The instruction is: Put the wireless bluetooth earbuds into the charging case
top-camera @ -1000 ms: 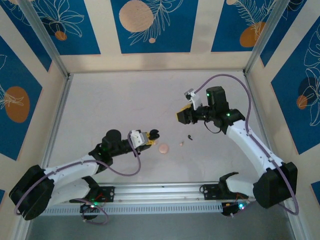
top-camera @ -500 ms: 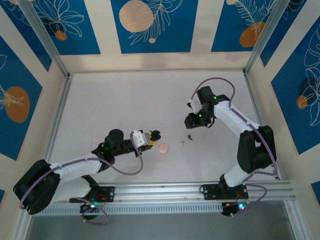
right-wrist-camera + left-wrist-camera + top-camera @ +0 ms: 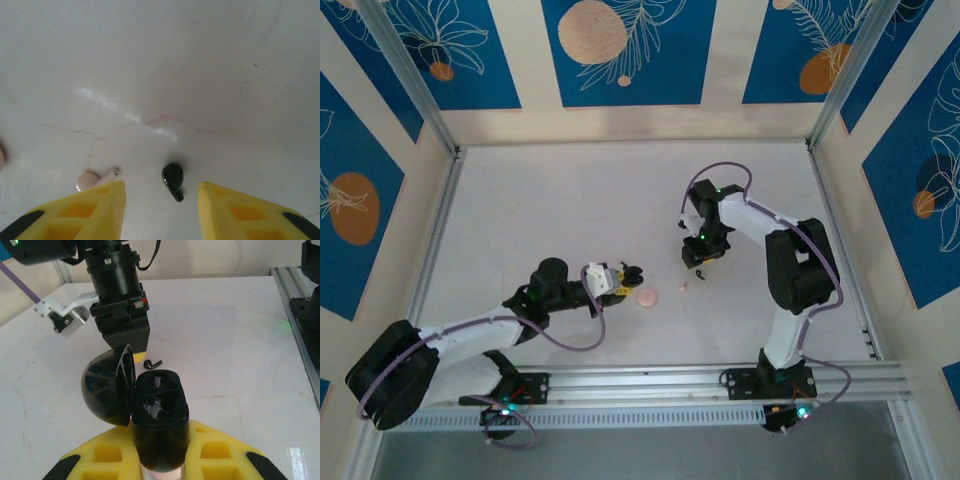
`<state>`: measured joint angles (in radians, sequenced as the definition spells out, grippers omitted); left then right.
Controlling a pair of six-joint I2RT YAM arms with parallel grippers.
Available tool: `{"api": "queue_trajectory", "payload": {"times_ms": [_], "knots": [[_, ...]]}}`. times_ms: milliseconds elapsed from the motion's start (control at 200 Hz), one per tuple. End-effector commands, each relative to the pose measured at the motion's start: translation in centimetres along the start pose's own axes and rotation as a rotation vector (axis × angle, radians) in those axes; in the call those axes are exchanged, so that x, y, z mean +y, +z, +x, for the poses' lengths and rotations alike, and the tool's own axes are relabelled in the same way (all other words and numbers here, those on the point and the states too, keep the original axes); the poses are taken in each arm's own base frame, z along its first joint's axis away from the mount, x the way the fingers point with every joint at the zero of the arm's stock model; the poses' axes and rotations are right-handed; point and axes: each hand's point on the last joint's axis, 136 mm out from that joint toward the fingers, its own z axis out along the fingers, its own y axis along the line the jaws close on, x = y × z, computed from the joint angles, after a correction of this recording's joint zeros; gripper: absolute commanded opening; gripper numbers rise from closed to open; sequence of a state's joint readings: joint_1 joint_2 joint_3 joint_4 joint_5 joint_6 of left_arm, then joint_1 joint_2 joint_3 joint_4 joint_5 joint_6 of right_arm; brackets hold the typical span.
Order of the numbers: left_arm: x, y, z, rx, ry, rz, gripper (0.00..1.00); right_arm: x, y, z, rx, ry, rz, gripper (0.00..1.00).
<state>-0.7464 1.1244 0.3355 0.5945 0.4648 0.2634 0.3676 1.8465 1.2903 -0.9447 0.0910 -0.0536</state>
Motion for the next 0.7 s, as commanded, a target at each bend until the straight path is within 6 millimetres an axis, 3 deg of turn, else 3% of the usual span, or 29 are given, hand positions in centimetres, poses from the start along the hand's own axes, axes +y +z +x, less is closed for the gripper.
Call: {"api": "queue_trajectory", "payload": {"times_ms": [0, 380, 695], "knots": [[0.0, -0.2, -1.8, -0.036, 0.029, 0.018, 0.16, -0.1, 0.1, 0.6, 0.052, -0.023, 0.011, 0.4], [0.0, -0.3, -1.9, -0.014, 0.043, 0.02, 0.16, 0.1, 2.0, 1.1, 0.13, -0.05, 0.014, 0.38], [0.0, -0.3, -1.9, -0.009, 0.04, 0.026, 0.16, 0.1, 2.6, 1.2, 0.148, -0.041, 0.01, 0.3]]}}
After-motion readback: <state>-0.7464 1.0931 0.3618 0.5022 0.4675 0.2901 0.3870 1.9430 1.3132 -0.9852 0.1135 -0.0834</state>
